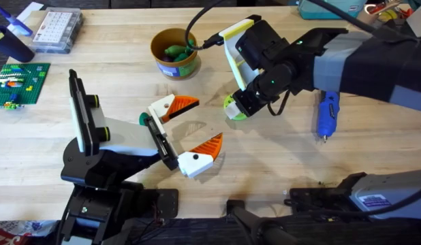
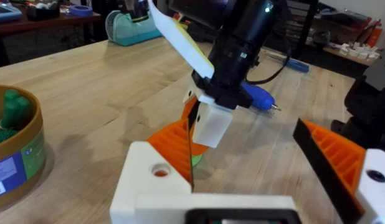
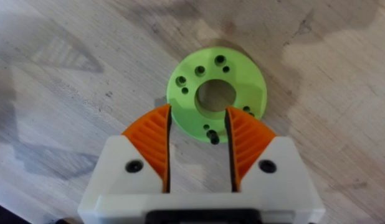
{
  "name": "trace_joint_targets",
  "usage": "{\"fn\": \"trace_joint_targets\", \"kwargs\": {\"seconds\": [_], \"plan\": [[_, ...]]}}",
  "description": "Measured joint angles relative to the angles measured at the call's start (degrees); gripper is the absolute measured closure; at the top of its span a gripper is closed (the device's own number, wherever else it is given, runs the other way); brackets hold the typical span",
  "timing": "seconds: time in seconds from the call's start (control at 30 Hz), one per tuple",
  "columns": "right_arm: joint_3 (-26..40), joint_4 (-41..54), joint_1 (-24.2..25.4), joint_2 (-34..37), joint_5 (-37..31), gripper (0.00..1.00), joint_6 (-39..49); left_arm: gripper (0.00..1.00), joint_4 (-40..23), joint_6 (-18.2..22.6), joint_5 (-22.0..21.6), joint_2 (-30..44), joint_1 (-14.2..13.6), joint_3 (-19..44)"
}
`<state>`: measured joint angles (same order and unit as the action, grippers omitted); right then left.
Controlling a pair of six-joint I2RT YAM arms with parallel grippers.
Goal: Pick up the gripper from the table and insert it into the empty holder that is missing its gripper. Then pick up a screw, insert it into the mounting hole, and use the screwdriver to tighten it. Finally, clean up the table by picking up the vegetable and placing it into the bucket.
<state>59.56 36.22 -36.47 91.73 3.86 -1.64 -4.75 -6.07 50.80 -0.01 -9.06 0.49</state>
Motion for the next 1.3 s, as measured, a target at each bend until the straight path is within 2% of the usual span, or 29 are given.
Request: {"fn": "trace_joint_targets", "kwargs": {"seconds": [0.23, 0.43, 0.6, 0.8, 0.93, 1.1, 1.3], "plan": [[0.46, 2.05, -0.01, 0.25, 0.0, 0.543, -0.03, 0.01, 0.24, -0.01, -0.01, 0.02, 0.0, 0.0], [4.59, 6.59, 0.58, -1.85, 0.0, 0.543, -0.07, 0.01, 0.15, -0.01, -0.01, 0.02, 0.0, 0.0], [8.11, 10.06, 1.54, -8.38, -0.02, 0.543, -0.07, 0.01, 0.14, -0.01, 0.01, 0.02, 0.0, 0.0], [8.67, 12.65, 2.49, -18.5, -0.17, 0.543, -1.15, 0.01, 0.13, -0.01, 0.01, 0.02, 0.0, 0.0], [8.75, 16.01, 3.97, -22.79, -0.2, 0.543, -3.18, 0.01, 0.13, -0.01, 0.01, 0.03, 0.0, 0.0], [7.24, 15.84, 4.72, -23.38, -0.22, 0.543, -6.15, 0.01, 0.13, -0.01, 0.01, 0.04, 0.0, 0.0], [0.17, 11.43, 4.62, -23.21, -0.23, 0.543, -7.32, 0.01, 0.13, -0.01, 0.01, 0.02, 0.0, 0.0]]}}
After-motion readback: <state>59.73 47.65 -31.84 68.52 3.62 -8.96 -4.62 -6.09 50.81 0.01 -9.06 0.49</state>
